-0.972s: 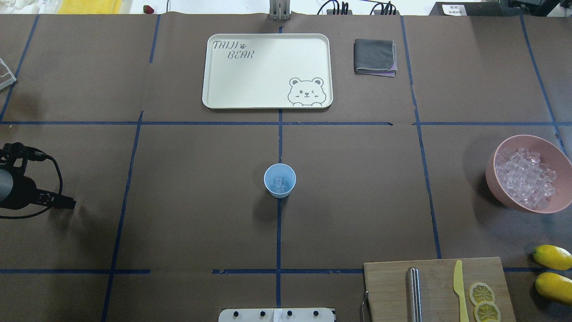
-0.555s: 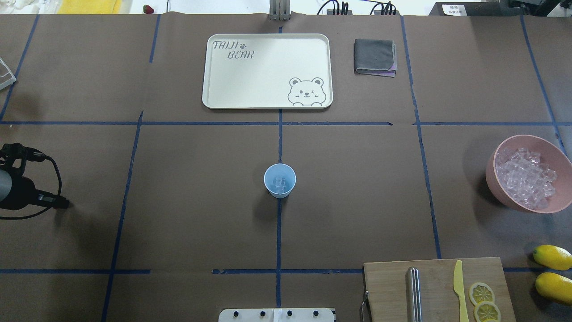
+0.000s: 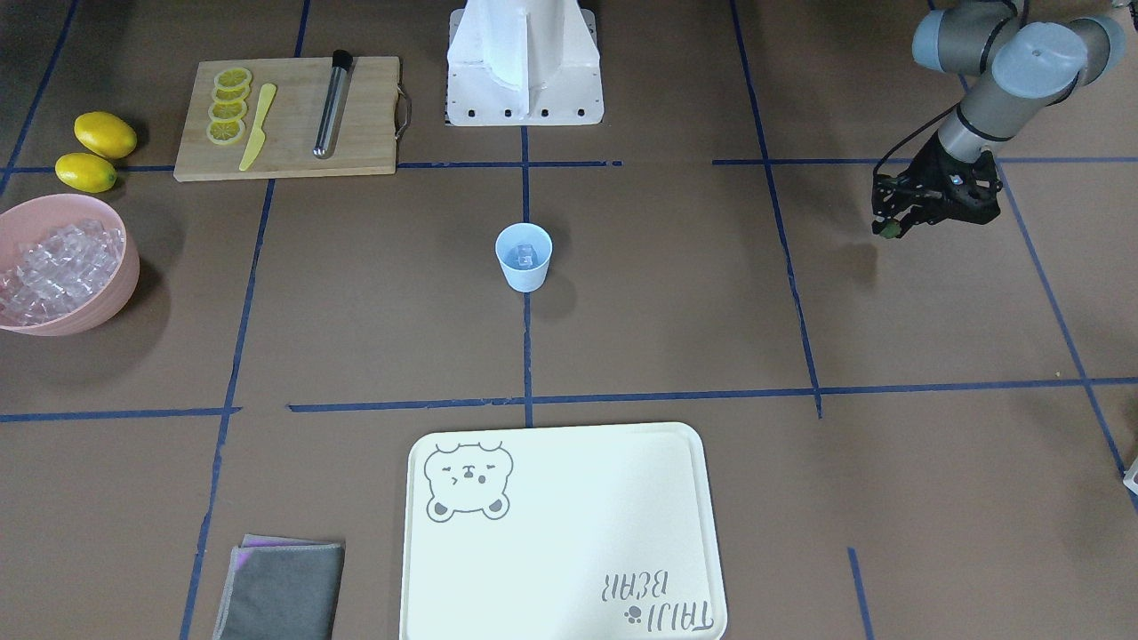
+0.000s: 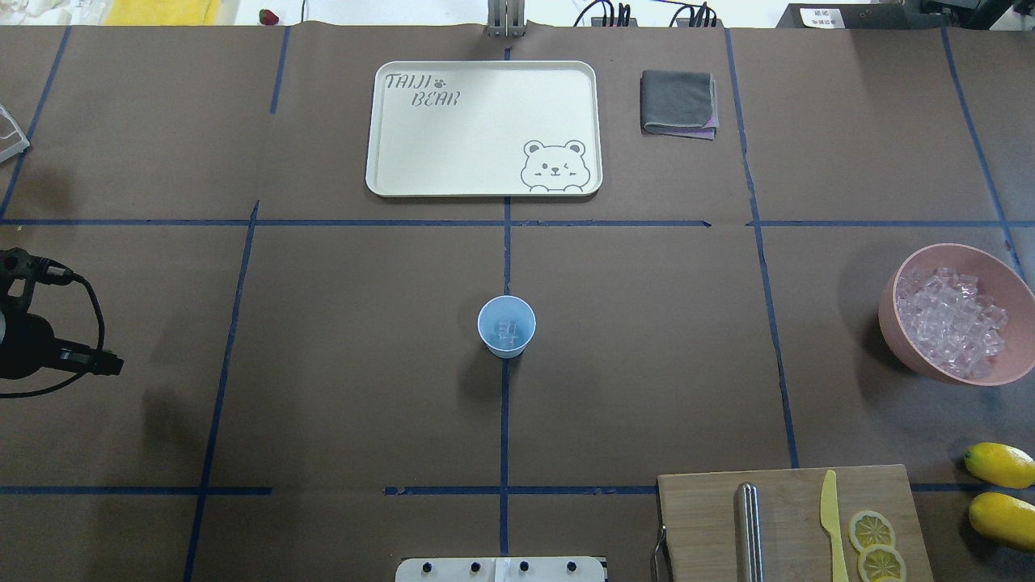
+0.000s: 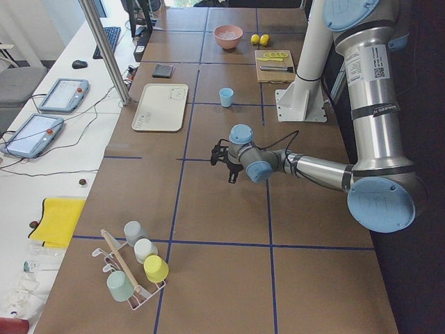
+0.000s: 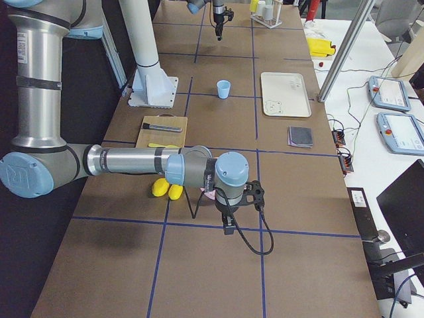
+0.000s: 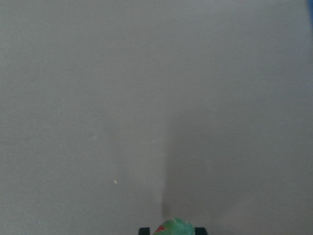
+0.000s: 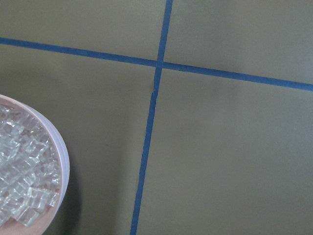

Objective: Put ice and strawberries in cup
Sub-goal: 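Carry the strawberry with the left gripper over the blue cup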

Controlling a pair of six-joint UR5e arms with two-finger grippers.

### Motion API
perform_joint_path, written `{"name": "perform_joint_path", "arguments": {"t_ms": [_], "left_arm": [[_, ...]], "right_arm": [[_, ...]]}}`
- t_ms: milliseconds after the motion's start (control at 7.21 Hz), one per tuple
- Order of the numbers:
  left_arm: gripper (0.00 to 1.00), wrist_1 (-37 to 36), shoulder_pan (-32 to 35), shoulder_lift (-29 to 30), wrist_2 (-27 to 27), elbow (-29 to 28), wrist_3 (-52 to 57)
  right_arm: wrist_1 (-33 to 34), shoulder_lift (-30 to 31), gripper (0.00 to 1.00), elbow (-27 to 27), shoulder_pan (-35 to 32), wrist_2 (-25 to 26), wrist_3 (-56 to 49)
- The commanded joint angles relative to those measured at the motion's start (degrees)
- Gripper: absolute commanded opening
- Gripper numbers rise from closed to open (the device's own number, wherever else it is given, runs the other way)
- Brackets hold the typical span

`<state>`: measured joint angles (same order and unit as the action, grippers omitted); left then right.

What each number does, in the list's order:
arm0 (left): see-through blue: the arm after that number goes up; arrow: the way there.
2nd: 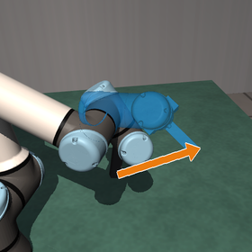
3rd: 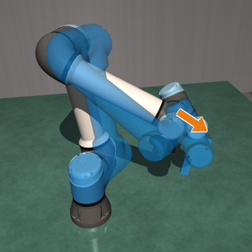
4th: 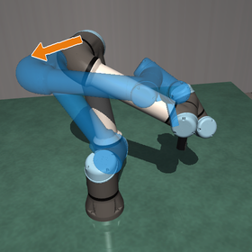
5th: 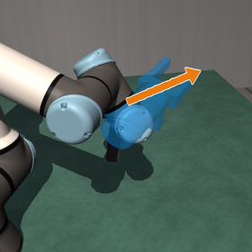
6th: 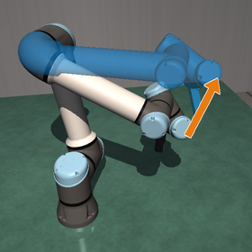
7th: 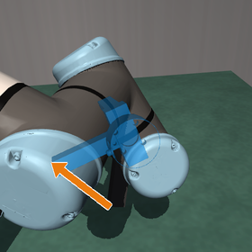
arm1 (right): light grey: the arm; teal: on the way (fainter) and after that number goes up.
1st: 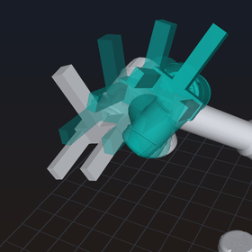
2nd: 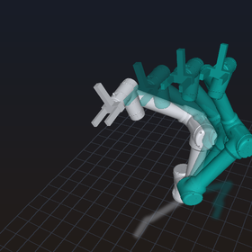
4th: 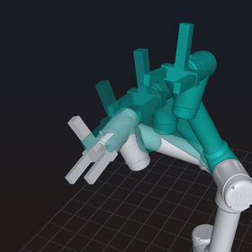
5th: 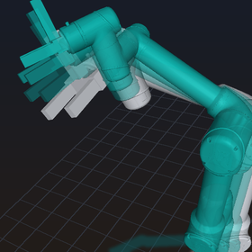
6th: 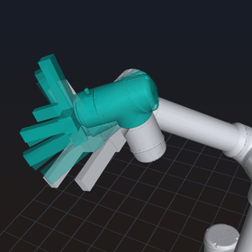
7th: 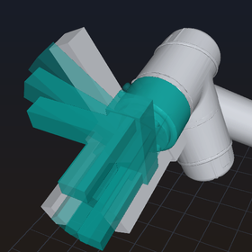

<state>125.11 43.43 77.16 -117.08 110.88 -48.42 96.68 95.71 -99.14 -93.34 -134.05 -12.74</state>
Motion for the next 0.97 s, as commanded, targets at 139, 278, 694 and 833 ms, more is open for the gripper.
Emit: {"name": "perform_joint_path", "arguments": {"t_ms": [139, 278, 694, 833], "left_arm": [[0.00, -22.3, 0.1, 5.8, -0.2, 14.3, 0.3], [0.00, -29.4, 0.1, 11.5, -0.1, 16.2, 0.2], [0.00, -55.8, -2.1, 36.6, 0.4, 16.1, -1.6], [0.00, -58.8, -6.3, 41.2, 0.5, 14.8, -7.2]], "right_arm": [[0.0, 0.0, 0.99, 0.0, 0.0, -0.1, 0.0], [0.0, 0.0, 0.99, 0.0, 0.0, 0.0, 0.0], [0.0, 0.0, 0.99, 0.0, 0.0, 0.0, 0.0], [0.0, 0.0, 0.99, -0.1, 0.0, -0.1, 0.0]]}}
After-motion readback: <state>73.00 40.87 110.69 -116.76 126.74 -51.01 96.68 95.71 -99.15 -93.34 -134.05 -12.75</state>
